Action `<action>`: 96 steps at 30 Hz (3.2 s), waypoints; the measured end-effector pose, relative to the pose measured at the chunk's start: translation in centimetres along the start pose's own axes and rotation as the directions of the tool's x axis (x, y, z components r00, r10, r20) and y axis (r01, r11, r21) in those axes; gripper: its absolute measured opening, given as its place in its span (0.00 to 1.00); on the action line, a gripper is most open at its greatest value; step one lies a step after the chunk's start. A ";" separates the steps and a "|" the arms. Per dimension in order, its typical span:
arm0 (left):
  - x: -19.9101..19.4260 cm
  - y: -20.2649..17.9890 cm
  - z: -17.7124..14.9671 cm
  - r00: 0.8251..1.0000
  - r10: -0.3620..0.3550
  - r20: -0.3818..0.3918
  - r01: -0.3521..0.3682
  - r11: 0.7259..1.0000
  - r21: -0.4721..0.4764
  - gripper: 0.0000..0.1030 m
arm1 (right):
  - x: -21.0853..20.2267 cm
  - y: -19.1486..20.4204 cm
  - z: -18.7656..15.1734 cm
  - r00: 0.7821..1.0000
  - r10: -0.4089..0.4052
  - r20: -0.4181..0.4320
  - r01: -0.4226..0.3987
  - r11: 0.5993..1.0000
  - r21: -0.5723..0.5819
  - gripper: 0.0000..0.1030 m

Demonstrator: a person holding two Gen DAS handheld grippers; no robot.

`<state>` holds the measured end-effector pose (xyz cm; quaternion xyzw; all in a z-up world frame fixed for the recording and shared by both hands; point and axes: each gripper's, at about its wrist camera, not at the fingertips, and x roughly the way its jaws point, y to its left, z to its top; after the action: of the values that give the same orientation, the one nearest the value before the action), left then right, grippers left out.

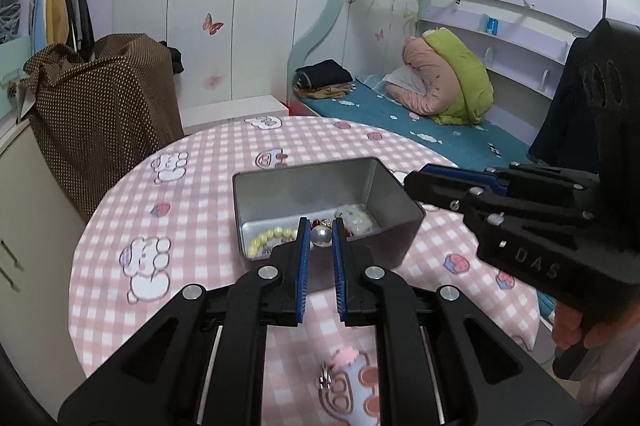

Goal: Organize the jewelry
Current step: 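Carry both items over the tin and open both tools to drop them, then withdraw both tools from the tin toward the remaining charms, then grasp a small earring with the left tool while the right tool grasps the pearl earring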

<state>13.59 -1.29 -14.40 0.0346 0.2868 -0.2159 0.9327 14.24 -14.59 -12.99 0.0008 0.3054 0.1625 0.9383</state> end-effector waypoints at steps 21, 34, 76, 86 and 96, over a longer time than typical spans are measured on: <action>4.3 1.7 1.3 0.999 0.014 -0.034 -0.015 1.000 -0.027 0.26 | 3.9 -1.5 0.3 0.998 0.014 -0.058 -0.012 0.999 0.041 0.27; 3.2 2.2 1.1 0.998 0.061 -0.022 -0.062 0.997 -0.045 0.65 | 2.5 -3.2 -0.1 0.995 -0.090 -0.049 0.095 0.991 0.099 0.69; -0.7 1.5 -6.9 0.991 0.100 -0.094 -0.099 0.995 0.012 0.89 | -2.8 -3.4 -6.6 0.982 -0.169 0.085 0.154 0.976 0.156 0.93; -0.8 -0.2 -8.7 0.995 0.023 -0.101 -0.022 1.000 0.006 0.89 | -4.3 -2.6 -9.0 0.974 -0.201 0.103 0.173 0.958 0.228 0.93; -0.1 0.6 -9.0 0.992 0.027 -0.122 -0.032 0.999 -0.043 0.74 | -4.1 -2.6 -11.3 0.971 -0.224 0.085 0.188 0.933 0.306 0.93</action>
<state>9.12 0.98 -21.85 0.0309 0.3472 -0.1930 0.9172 5.42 -19.43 -20.13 0.1186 0.2683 0.0154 0.9559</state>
